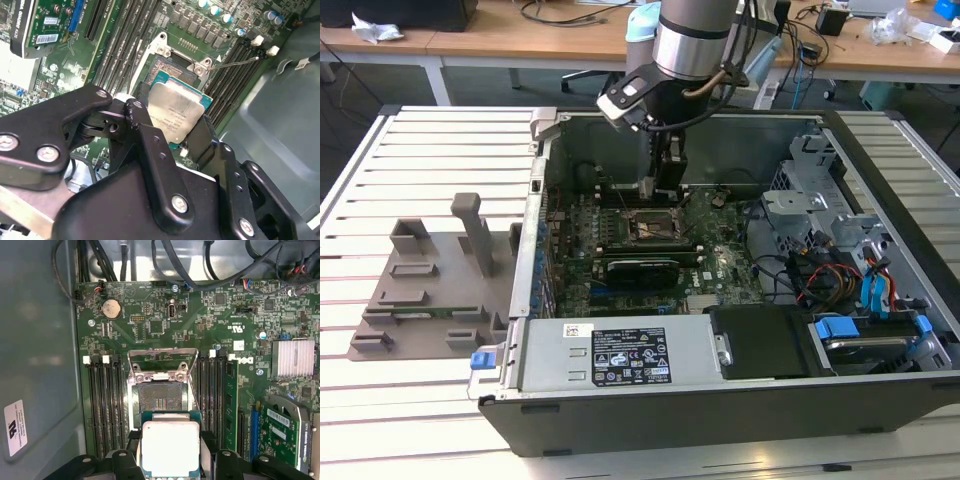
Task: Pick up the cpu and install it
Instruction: 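Place the cpu into insertion slot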
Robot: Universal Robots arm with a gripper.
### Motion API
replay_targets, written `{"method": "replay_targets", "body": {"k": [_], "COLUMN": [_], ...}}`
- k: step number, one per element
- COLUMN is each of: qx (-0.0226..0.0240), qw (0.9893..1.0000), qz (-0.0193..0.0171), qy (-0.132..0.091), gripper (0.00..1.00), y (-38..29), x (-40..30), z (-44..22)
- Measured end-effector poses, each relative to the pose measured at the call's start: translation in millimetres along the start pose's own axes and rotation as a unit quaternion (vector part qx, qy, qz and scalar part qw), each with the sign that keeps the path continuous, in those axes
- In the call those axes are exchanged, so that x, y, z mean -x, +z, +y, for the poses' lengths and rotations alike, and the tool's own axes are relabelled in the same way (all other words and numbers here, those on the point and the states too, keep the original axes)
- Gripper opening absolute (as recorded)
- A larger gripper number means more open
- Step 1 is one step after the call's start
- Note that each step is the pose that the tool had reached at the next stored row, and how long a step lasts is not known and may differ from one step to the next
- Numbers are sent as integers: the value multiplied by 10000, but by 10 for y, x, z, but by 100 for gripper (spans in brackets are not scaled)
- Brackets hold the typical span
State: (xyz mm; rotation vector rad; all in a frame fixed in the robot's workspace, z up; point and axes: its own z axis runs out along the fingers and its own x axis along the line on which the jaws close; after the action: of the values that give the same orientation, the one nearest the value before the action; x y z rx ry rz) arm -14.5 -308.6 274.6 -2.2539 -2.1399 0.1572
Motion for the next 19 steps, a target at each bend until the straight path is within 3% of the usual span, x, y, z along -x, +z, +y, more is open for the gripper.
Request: {"method": "replay_targets", "body": {"k": [14,19], "qx": [-27,-39], "qw": [9986,9970], "qz": [32,44], "qy": [535,766], "gripper": [55,55], "y": [0,0], "x": [0,0], "z": [0,0]}}
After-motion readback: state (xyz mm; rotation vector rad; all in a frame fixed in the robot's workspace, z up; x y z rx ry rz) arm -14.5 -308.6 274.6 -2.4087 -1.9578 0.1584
